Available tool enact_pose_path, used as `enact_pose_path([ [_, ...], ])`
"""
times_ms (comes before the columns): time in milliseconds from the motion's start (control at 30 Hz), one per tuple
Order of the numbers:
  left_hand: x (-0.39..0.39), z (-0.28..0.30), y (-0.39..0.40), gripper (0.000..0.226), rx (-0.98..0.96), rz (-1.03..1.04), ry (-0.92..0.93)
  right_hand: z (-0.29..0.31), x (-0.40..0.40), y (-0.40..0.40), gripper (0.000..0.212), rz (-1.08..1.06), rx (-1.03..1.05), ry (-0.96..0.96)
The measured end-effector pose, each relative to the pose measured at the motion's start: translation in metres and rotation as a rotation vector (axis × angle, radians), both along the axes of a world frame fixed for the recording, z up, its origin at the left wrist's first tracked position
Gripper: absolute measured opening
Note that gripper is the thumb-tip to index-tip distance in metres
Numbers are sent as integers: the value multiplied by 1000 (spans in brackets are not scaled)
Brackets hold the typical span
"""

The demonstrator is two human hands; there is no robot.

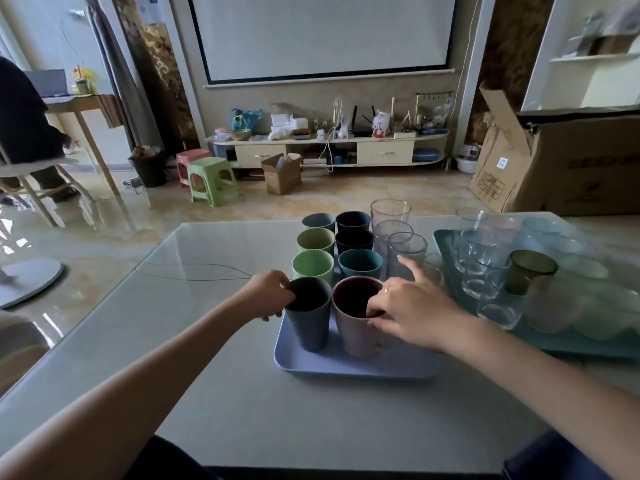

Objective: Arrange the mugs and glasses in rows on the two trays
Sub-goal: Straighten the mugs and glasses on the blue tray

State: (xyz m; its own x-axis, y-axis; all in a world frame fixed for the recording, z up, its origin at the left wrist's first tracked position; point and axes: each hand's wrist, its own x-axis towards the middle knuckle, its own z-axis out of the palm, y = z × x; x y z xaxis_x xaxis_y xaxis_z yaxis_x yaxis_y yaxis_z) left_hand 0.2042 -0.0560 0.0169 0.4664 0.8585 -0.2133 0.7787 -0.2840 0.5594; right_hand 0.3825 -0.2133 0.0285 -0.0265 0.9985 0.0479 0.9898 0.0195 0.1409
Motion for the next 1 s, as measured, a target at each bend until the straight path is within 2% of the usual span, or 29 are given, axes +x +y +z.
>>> enact_pose_path([
  [200, 0, 1, 5, 29, -35, 3, 17, -3, -3, 5, 20, 10, -15, 2],
  [467, -6, 1, -2, 30, -79, -5, 17, -3, -5, 1, 22, 5, -11, 8],
  [700, -10, 2, -2, 15, -105, 15, 18, -4, -7, 1, 22, -2, -14, 6],
  [1000, -10, 1, 2, 17, -144, 30, 22, -5, -8, 1, 15, 24, -7, -25],
])
